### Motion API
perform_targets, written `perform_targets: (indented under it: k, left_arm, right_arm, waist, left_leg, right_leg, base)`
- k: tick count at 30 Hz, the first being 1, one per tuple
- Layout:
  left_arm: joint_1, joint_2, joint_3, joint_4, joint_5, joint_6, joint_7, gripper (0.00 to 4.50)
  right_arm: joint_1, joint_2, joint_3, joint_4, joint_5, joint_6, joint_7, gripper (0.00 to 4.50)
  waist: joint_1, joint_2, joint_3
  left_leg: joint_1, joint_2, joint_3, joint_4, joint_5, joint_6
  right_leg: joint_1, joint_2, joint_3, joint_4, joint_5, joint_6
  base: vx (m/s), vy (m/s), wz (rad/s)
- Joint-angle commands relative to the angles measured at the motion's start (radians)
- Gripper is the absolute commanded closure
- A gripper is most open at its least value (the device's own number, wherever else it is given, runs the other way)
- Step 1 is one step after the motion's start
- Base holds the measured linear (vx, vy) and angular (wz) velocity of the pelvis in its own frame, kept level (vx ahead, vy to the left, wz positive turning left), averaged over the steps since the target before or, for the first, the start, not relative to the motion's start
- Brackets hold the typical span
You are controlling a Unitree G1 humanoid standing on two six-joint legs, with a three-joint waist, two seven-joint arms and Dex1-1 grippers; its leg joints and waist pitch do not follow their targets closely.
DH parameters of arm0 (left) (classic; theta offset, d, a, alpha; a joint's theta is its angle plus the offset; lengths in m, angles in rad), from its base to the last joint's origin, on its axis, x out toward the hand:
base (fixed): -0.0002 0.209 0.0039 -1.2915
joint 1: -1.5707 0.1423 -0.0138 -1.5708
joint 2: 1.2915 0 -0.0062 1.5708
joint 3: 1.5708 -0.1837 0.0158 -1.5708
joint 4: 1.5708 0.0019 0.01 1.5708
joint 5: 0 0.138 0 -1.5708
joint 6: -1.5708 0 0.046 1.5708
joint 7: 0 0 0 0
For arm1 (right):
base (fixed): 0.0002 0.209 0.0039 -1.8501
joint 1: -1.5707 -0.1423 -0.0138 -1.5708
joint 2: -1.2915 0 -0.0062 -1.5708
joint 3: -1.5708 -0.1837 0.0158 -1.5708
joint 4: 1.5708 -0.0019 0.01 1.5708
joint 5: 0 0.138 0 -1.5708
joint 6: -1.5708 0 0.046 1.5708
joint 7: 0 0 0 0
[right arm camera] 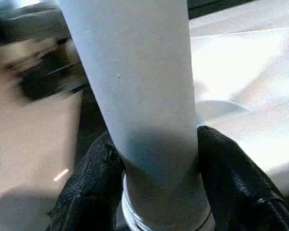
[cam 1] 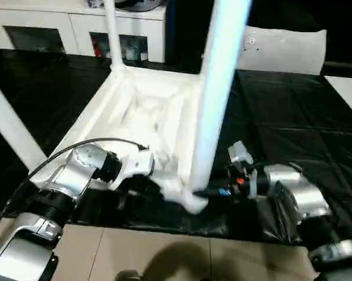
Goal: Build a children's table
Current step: Rotate leg to tighten
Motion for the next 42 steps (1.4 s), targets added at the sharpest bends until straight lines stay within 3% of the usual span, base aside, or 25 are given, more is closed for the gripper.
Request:
perform_targets:
  k: [1, 4, 6, 7, 9, 10, 12, 16, 17, 18, 19, 21, 22, 23, 26, 30, 34, 39, 42]
  left_arm:
    - [-0.014, -0.088, -0.002, -0.017, -0.028, 0.050, 0.101, 4.50]
    - [-0.021, -0.150, 0.023, -0.018, -0.025, 0.123, 0.215, 4.50]
    - [-0.028, -0.189, 0.042, -0.018, -0.016, 0.171, 0.297, 4.50]
    - [-0.033, -0.207, 0.053, -0.016, -0.010, 0.189, 0.342, 4.50]
    - [-0.037, -0.223, 0.064, -0.019, -0.003, 0.210, 0.382, 4.50]
    - [-0.045, -0.257, 0.084, -0.026, 0.004, 0.247, 0.455, 4.50]
    - [-0.050, -0.299, 0.110, -0.043, 0.016, 0.296, 0.551, 4.50]
    - [-0.043, -0.325, 0.125, -0.064, 0.020, 0.320, 0.612, 4.50]
    - [-0.039, -0.329, 0.127, -0.072, 0.019, 0.320, 0.618, 4.50]
    - [-0.031, -0.331, 0.124, -0.087, 0.020, 0.327, 0.617, 4.50]
    - [-0.031, -0.331, 0.124, -0.087, 0.020, 0.327, 0.617, 4.50]
    - [-0.021, -0.318, 0.111, -0.099, 0.022, 0.321, 0.596, 4.50]
    - [-0.017, -0.307, 0.102, -0.101, 0.025, 0.306, 0.579, 4.50]
    - [-0.013, -0.300, 0.096, -0.106, 0.031, 0.299, 0.567, 4.50]
    - [0.007, -0.244, 0.069, -0.128, 0.038, 0.289, 0.486, 4.50]
    - [0.020, -0.185, 0.048, -0.134, 0.032, 0.244, 0.401, 4.50]
    - [0.034, -0.108, 0.016, -0.127, 0.015, 0.147, 0.240, 4.50]
    - [0.033, -0.041, -0.024, -0.100, 0.012, 0.041, 0.109, 4.50]
    - [0.029, -0.023, -0.026, -0.098, -0.010, 0.019, 0.044, 4.50]
  right_arm:
    - [-0.015, 0.071, 0.028, -0.032, 0.023, 0.045, -0.074, 2.50]
    - [-0.019, 0.132, 0.028, -0.027, -0.027, 0.062, -0.214, 2.50]
    - [-0.022, 0.171, 0.026, -0.025, -0.065, 0.077, -0.316, 2.50]
    - [-0.030, 0.192, 0.020, -0.013, -0.081, 0.081, -0.373, 2.50]
    - [-0.036, 0.211, 0.014, -0.006, -0.097, 0.086, -0.429, 2.51]
    - [-0.056, 0.245, 0.005, 0.019, -0.121, 0.093, -0.521, 2.51]
    - [-0.084, 0.290, -0.006, 0.054, -0.147, 0.104, -0.643, 2.51]
    - [-0.101, 0.316, -0.011, 0.077, -0.168, 0.097, -0.717, 2.51]
    - [-0.101, 0.322, -0.013, 0.079, -0.169, 0.086, -0.718, 1.98]
    - [-0.098, 0.335, -0.023, 0.072, -0.165, 0.076, -0.724, 1.84]
    - [-0.098, 0.335, -0.023, 0.072, -0.165, 0.076, -0.724, 1.84]
    - [-0.090, 0.340, -0.030, 0.054, -0.159, 0.075, -0.714, 1.82]
    - [-0.086, 0.335, -0.031, 0.045, -0.154, 0.071, -0.700, 1.45]
    - [-0.084, 0.331, -0.032, 0.039, -0.152, 0.065, -0.694, 1.45]
    - [-0.063, 0.269, -0.033, 0.004, -0.130, 0.019, -0.613, 1.18]
    - [-0.041, 0.186, -0.030, -0.019, -0.124, -0.017, -0.506, 0.87]
    - [-0.022, 0.061, -0.016, -0.030, -0.116, -0.054, -0.321, 0.48]
    - [-0.027, -0.024, -0.007, -0.021, -0.092, -0.075, -0.158, 0.05]
    - [-0.034, -0.063, 0.012, -0.012, -0.085, -0.093, -0.070, 0.05]
  waist:
    - [-0.011, -0.006, -0.052]
    - [-0.033, -0.005, -0.049]
    - [-0.048, -0.003, -0.053]
    - [-0.057, -0.001, -0.050]
    - [-0.062, -0.005, -0.052]
    - [-0.063, 0.001, -0.049]
    - [-0.071, 0.001, -0.049]
    - [-0.075, 0.003, -0.051]
    - [-0.073, 0.003, -0.054]
    - [-0.071, -0.003, -0.055]
    - [-0.069, -0.002, -0.056]
    - [-0.066, -0.002, -0.060]
    - [-0.064, -0.001, -0.060]
    - [-0.064, -0.001, -0.060]
    - [-0.060, 0.002, -0.065]
    - [-0.059, 0.002, -0.071]
    - [-0.055, 0.004, -0.066]
    - [-0.036, 0.006, -0.063]
    - [-0.019, 0.005, -0.065]
  left_leg:
    - [-0.010, 0.001, 0.002, -0.079, -0.280, 0.000]
    - [-0.008, -0.001, -0.001, -0.078, -0.303, 0.006]
    - [-0.008, -0.004, -0.004, -0.078, -0.305, 0.020]
    - [-0.006, -0.003, -0.003, -0.079, -0.306, 0.021]
    - [-0.001, -0.008, -0.002, -0.076, -0.309, 0.034]
    - [-0.002, -0.007, -0.002, -0.078, -0.310, 0.037]
    - [0.001, -0.007, -0.002, -0.078, -0.318, 0.030]
    - [0.001, -0.009, -0.002, -0.077, -0.314, 0.043]
    - [-0.002, -0.008, -0.001, -0.080, -0.297, 0.049]
    - [-0.003, -0.005, 0.002, -0.081, -0.275, 0.056]
    - [-0.005, -0.005, 0.002, -0.082, -0.261, 0.060]
    - [-0.012, -0.003, 0.004, -0.084, -0.198, 0.069]
    - [-0.010, -0.002, 0.006, -0.083, -0.180, 0.072]
    - [-0.010, -0.002, 0.006, -0.083, -0.180, 0.072]
    - [-0.013, 0.000, 0.006, -0.083, -0.146, 0.085]
    - [-0.017, 0.002, 0.009, -0.076, -0.068, 0.115]
    - [-0.013, 0.004, 0.011, -0.077, -0.115, 0.115]
    - [-0.005, 0.009, 0.012, -0.080, -0.166, 0.094]
    - [-0.001, 0.011, 0.014, -0.080, -0.153, 0.084]
  right_leg:
    - [0.060, -0.060, 0.032, -0.109, -0.624, -0.031]
    - [0.058, -0.058, 0.027, -0.120, -0.638, -0.014]
    - [0.063, -0.059, 0.020, -0.126, -0.624, -0.015]
    - [0.056, -0.057, 0.023, -0.125, -0.605, -0.028]
    - [0.055, -0.056, 0.024, -0.127, -0.605, -0.033]
    - [0.053, -0.056, 0.026, -0.126, -0.602, -0.037]
    - [0.052, -0.053, 0.023, -0.127, -0.604, -0.043]
    - [0.051, -0.053, 0.026, -0.129, -0.587, -0.042]
    - [0.055, -0.053, 0.030, -0.124, -0.553, -0.050]
    - [0.055, -0.052, 0.035, -0.118, -0.513, -0.063]
    - [0.057, -0.052, 0.037, -0.114, -0.495, -0.071]
    - [0.064, -0.052, 0.044, -0.100, -0.405, -0.100]
    - [0.064, -0.051, 0.046, -0.095, -0.371, -0.116]
    - [0.064, -0.051, 0.046, -0.095, -0.371, -0.116]
    - [0.073, -0.052, 0.049, -0.084, -0.297, -0.143]
    - [0.075, -0.047, 0.053, -0.063, -0.136, -0.201]
    - [0.073, -0.049, 0.053, -0.070, -0.186, -0.209]
    - [0.068, -0.051, 0.054, -0.077, -0.266, -0.187]
    - [0.066, -0.050, 0.055, -0.073, -0.251, -0.193]
  base:
    - [0.000, 0.000, 0.00]
    - [0.000, 0.000, 0.00]
    - [0.000, 0.000, 0.00]
    - [0.000, 0.000, 0.00]
    - [0.000, 0.000, 0.00]
    - [0.000, 0.000, 0.00]
    - [0.000, 0.000, 0.00]
    - [0.000, 0.000, 0.00]
    - [0.000, 0.000, 0.00]
    - [0.000, 0.000, 0.00]
    - [0.000, 0.000, 0.00]
    - [0.000, 0.000, 0.00]
    - [0.000, 0.000, 0.00]
    - [0.000, 0.000, 0.00]
    - [0.000, 0.000, 0.00]
    - [0.000, 0.000, 0.00]
    - [0.000, 0.000, 0.00]
    - [0.000, 0.000, 0.00]
    - [0.000, 0.000, 0.00]
